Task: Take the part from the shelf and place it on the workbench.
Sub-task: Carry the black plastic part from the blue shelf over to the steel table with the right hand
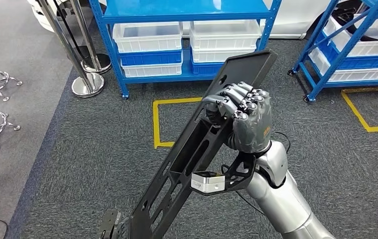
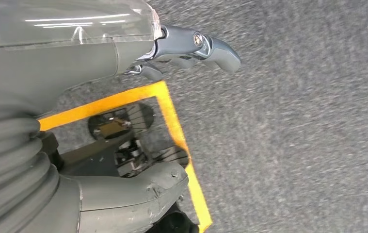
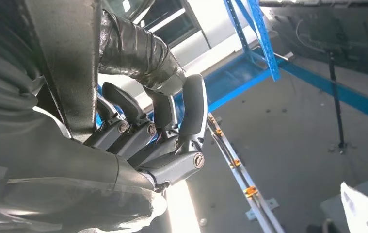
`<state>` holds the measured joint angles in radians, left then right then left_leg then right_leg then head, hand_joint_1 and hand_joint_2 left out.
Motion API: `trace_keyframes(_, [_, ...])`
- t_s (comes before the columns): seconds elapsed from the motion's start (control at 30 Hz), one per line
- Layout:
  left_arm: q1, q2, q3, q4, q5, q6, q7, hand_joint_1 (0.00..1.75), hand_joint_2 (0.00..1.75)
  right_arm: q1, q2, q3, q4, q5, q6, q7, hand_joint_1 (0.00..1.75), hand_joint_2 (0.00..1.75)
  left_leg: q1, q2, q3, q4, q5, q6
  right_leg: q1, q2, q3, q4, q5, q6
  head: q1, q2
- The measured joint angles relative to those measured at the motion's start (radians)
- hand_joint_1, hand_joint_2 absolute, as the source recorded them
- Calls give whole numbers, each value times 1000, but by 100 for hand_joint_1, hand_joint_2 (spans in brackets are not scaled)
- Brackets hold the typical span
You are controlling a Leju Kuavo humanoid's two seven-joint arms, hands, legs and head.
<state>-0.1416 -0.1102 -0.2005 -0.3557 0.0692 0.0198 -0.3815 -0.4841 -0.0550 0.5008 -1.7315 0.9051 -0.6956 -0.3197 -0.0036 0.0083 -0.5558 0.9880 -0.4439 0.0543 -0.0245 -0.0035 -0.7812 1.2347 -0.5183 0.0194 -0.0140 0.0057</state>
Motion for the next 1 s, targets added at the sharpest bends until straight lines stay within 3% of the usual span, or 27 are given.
trace_keyframes(0.03, [0,0,0,0,0,1,-2,0,175,0,0,0,3,9,0,5,175,175,-2,0,-18,1,12,0,1,1,-5,54,-14,1,0,0])
trace_keyframes(0.1, [1,0,-1,1,1,5,-7,0,175,0,0,0,10,28,0,12,175,175,-6,1,-54,3,36,-2,3,1,27,81,25,-2,0,0])
trace_keyframes(0.13, [1,0,-1,2,2,8,-9,0,175,-1,0,0,13,38,0,15,175,175,-7,2,-69,5,46,-5,4,1,70,44,49,-6,0,0])
trace_keyframes(0.17, [2,-1,-2,2,2,11,-11,0,175,-2,0,0,15,46,0,17,175,175,-7,2,-83,10,55,-8,7,0,128,-20,53,-12,0,0])
trace_keyframes(0.23, [2,-2,-2,2,3,15,-14,0,175,-7,0,1,17,52,0,21,175,175,-9,2,-101,23,66,-16,13,-2,227,-153,16,-20,-1,0])
trace_keyframes(0.3, [2,-3,-3,3,4,18,-18,0,175,-12,0,1,18,45,-1,25,175,175,-9,2,-106,29,75,-28,18,-3,258,-207,-10,-26,0,0])
trace_keyframes(0.37, [3,-4,-4,3,6,20,-21,0,175,-14,-1,2,20,29,4,28,175,175,-5,1,-114,39,71,-41,15,-4,254,-212,2,-37,0,0])
trace_keyframes(0.4, [3,-4,-5,4,8,22,-22,0,175,-15,-1,3,20,18,10,29,175,175,-3,0,-124,63,51,-47,13,-5,250,-214,9,-44,-1,0])
trace_keyframes(0.5, [6,-4,-5,4,13,25,-25,0,175,-16,-2,9,20,-16,29,25,175,175,6,-2,-189,235,-57,-64,12,-7,231,-214,27,-51,-1,0])
trace_keyframes(0.57, [8,-4,-6,4,14,25,-25,0,175,-16,-5,16,20,-30,34,12,175,175,11,-2,-207,309,-81,-71,12,-6,219,-211,34,-48,-1,0])
trace_keyframes(0.6, [9,-4,-6,5,14,25,-26,0,175,-16,-8,20,20,-32,36,7,175,175,13,-2,-189,292,-66,-72,11,-6,215,-210,36,-46,-1,0])
trace_keyframes(0.67, [9,-4,-6,5,14,25,-26,0,175,-18,-13,24,20,-36,41,2,175,175,15,-2,-110,168,-16,-69,11,-6,213,-208,39,-42,-1,0])
trace_keyframes(0.73, [7,-4,-8,5,14,25,-27,0,175,-22,-18,27,18,-48,48,-3,175,175,11,-4,-44,59,8,-59,12,-5,210,-208,42,-34,-1,0])
trace_keyframes(0.83, [6,-4,-12,5,13,25,-28,0,175,-25,-23,32,13,-70,55,-10,175,175,6,-3,-29,26,7,-39,11,-3,207,-212,48,-17,-1,0])
trace_keyframes(0.9, [4,-5,-14,5,13,25,-29,0,175,-27,-29,34,8,-76,56,-12,175,175,9,2,-26,13,14,-24,11,-1,197,-191,32,-7,0,0])
trace_keyframes(0.93, [3,-6,-15,5,12,25,-29,0,175,-28,-32,36,6,-78,57,-13,175,175,10,6,-25,8,17,-17,11,1,179,-153,8,-5,0,0])
trace_keyframes(1.0, [2,-6,-18,5,11,23,-30,0,175,-28,-39,39,3,-82,59,-14,175,175,6,15,-27,7,18,-9,11,2,114,-24,-53,-5,0,0])
